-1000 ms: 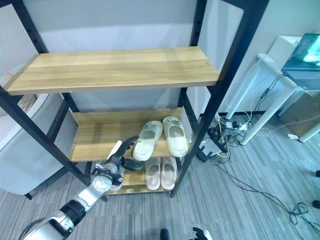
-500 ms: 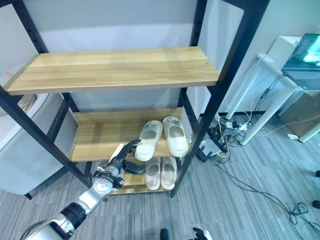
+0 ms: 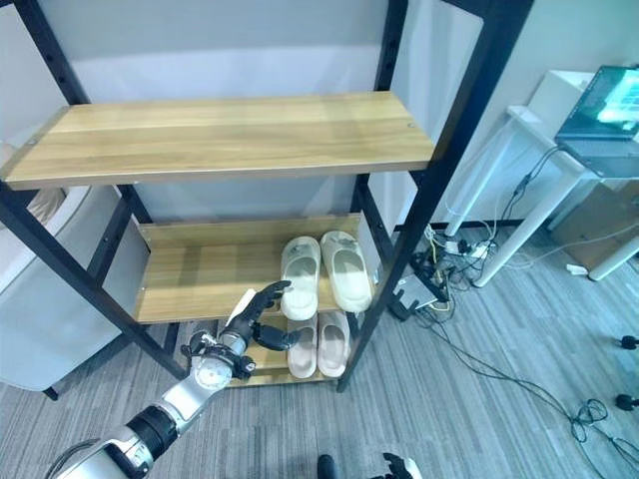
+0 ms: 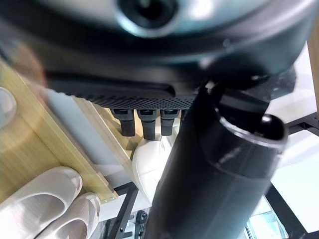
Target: Arrange the slippers neatly on the shoe rack.
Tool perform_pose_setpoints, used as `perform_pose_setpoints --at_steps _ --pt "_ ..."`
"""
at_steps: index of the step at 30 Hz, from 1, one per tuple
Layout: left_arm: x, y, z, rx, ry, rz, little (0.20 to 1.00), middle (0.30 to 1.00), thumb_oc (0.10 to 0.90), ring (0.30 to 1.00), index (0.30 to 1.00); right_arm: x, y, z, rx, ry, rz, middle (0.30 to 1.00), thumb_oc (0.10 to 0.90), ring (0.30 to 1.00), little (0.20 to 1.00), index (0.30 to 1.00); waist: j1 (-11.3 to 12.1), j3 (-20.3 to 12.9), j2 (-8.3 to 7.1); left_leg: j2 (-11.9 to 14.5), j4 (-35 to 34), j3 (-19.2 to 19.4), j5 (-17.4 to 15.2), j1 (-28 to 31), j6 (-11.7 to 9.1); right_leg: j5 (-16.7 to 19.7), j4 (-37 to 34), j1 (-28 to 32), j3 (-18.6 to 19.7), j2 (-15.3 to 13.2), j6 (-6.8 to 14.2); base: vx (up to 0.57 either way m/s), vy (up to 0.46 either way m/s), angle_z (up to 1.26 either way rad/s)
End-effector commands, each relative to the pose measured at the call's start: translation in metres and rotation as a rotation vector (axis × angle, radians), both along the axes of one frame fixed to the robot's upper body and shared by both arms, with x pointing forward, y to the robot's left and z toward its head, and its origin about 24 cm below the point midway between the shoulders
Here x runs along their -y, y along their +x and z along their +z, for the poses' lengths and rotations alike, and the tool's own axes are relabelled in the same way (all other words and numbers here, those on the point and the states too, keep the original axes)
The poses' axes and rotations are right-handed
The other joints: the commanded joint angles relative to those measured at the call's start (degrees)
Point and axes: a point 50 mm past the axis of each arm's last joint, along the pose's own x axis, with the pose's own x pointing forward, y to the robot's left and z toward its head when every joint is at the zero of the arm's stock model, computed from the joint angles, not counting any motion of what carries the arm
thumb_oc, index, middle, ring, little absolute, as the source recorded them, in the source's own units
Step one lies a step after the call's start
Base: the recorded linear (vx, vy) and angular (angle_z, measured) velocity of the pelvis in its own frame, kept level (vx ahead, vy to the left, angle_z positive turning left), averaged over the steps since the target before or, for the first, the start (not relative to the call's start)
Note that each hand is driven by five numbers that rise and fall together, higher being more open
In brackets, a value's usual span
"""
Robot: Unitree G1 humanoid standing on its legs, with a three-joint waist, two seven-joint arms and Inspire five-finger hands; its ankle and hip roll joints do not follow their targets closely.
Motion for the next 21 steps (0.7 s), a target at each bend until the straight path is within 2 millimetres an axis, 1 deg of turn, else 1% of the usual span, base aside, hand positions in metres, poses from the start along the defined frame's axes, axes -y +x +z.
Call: perform_pose_setpoints --at_steps 1,4,8,12,21 --pt "0.037 0.03 0.057 0.208 -0.114 -0.096 0.9 0.9 0.8 0.9 0.9 -0.003 0.004 0.0 0.01 -0.003 0.002 0.9 0.8 0.9 0.9 0.9 0.2 0.7 -0.33 -1.5 0.3 -0.6 -4.5 -0.1 0.3 -5.6 0.8 1.3 -2.3 1.5 1.5 0.0 0.0 0.0" --pt "0.038 0.03 0.057 0.214 -0.105 -0.097 0.9 0.9 0.8 0.9 0.9 -0.002 0.004 0.0 0.012 -0.004 -0.007 0.9 0.8 0.9 0.9 0.9 0.1 0.7 -0.37 -1.5 0.3 -0.5 -4.6 -0.2 0.3 -5.6 0.8 1.2 -2.3 1.5 1.6 0.0 0.0 0.0" --pt "0.045 0.029 0.055 0.201 -0.104 -0.112 0.9 0.9 0.8 0.9 0.9 -0.002 0.005 0.0 0.017 -0.003 -0.007 0.9 0.8 0.9 0.9 0.9 -0.2 0.8 -0.51 -1.4 0.3 -0.4 -4.6 -0.2 0.3 -5.6 0.8 1.1 -2.0 1.6 1.5 0.0 0.0 0.0" --pt "0.052 0.028 0.058 0.202 -0.114 -0.133 0.9 0.9 0.8 0.9 0.9 -0.003 0.005 0.0 0.016 -0.003 -0.008 0.9 0.8 0.9 0.9 0.9 -0.5 0.8 -0.54 -1.4 0.3 -0.2 -4.6 -0.2 0.3 -5.5 0.8 0.9 -1.9 1.7 1.5 0.0 -0.003 -0.01" --pt "0.058 0.027 0.061 0.202 -0.133 -0.162 0.9 0.9 0.8 0.9 0.9 -0.003 0.005 0.0 0.018 0.001 -0.007 0.9 0.8 0.9 0.9 0.9 -0.8 0.9 -0.44 -1.3 0.3 0.0 -4.8 0.3 0.3 -5.6 0.8 1.3 -1.8 1.8 1.4 0.01 -0.008 -0.03"
